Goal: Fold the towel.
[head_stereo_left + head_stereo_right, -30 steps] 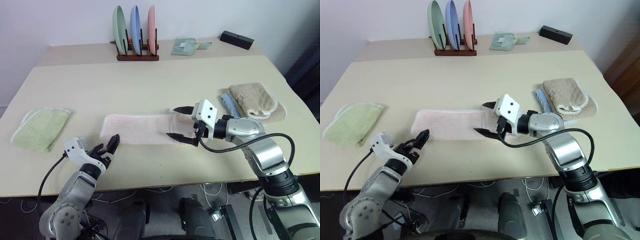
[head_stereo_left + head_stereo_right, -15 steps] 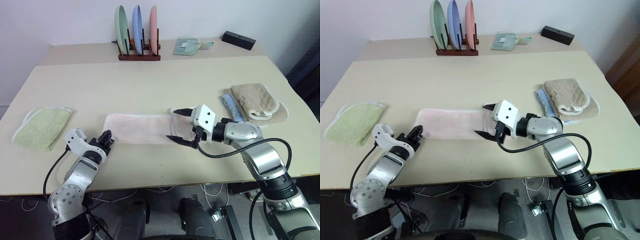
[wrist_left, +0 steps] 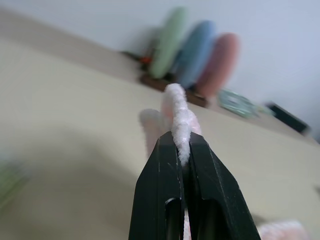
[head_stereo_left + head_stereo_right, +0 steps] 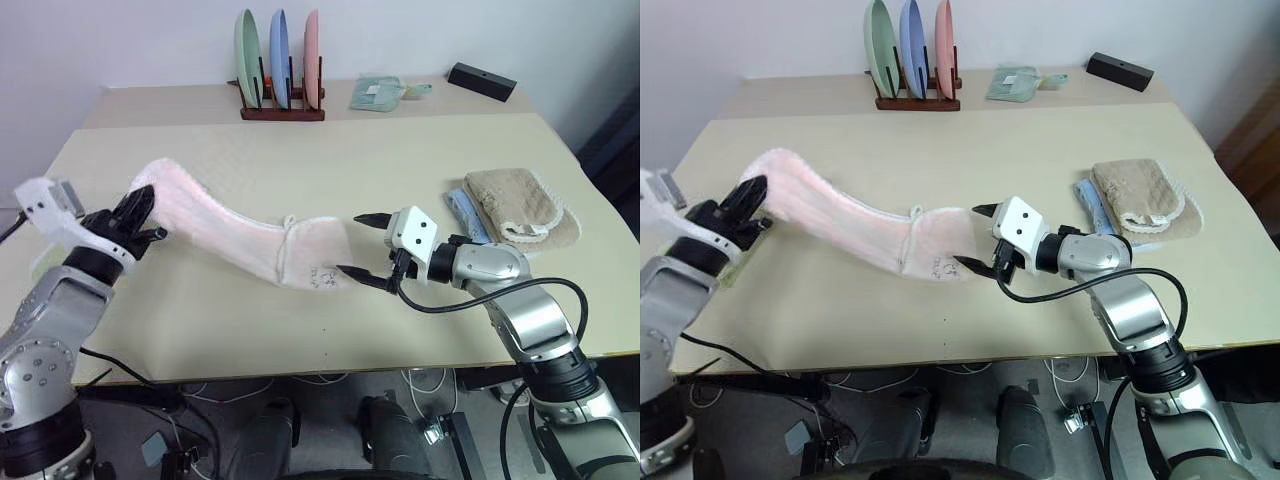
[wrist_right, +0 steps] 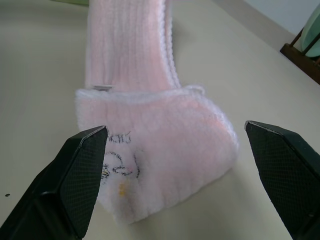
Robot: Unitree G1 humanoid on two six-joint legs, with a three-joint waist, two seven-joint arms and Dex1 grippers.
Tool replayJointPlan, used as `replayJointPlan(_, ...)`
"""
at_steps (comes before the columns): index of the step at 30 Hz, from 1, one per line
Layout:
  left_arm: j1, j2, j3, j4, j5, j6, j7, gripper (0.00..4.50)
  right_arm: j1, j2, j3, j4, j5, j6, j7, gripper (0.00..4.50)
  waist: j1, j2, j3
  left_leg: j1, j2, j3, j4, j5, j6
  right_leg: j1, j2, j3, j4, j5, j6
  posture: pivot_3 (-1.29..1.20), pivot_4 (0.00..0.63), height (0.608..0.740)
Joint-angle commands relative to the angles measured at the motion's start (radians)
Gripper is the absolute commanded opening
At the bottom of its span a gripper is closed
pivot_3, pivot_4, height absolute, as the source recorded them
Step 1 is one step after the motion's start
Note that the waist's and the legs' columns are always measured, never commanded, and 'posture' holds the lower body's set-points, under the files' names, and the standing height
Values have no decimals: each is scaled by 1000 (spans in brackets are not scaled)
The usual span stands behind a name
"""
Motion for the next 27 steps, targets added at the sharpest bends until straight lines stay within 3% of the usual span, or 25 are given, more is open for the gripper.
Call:
replayJointPlan(1, -67, 44, -219, -97, 89, 30, -100, 52, -17, 16, -8, 0, -12, -25, -15, 4500, 2, 0, 0, 0, 0, 0, 0, 0, 0, 0, 0, 0, 0, 0, 0, 0, 150, 740)
replayJointPlan(5, -127, 60, -514, -118, 276, 34, -190, 52, -5, 13, -22, 16, -30, -35, -33, 4500, -3, 0, 0, 0, 0, 1, 0, 0, 0, 0, 0, 1, 0, 0, 0, 0, 150, 740)
replayJointPlan(12, -174, 16, -795, -52, 507, -8, -319, 52, 15, 0, -44, 10, -51, -30, -62, 4500, -25, 0, 0, 0, 0, 1, -2, 0, 0, -1, 0, 1, 0, 0, 1, 0, 150, 740)
replayJointPlan(27, -203, -143, -846, -6, 638, 45, -379, 52, 19, 4, -45, 22, -77, -33, -82, 4500, -23, 0, 0, 0, 0, 0, -1, 0, 0, -1, 0, 0, 0, 0, 1, 0, 150, 740)
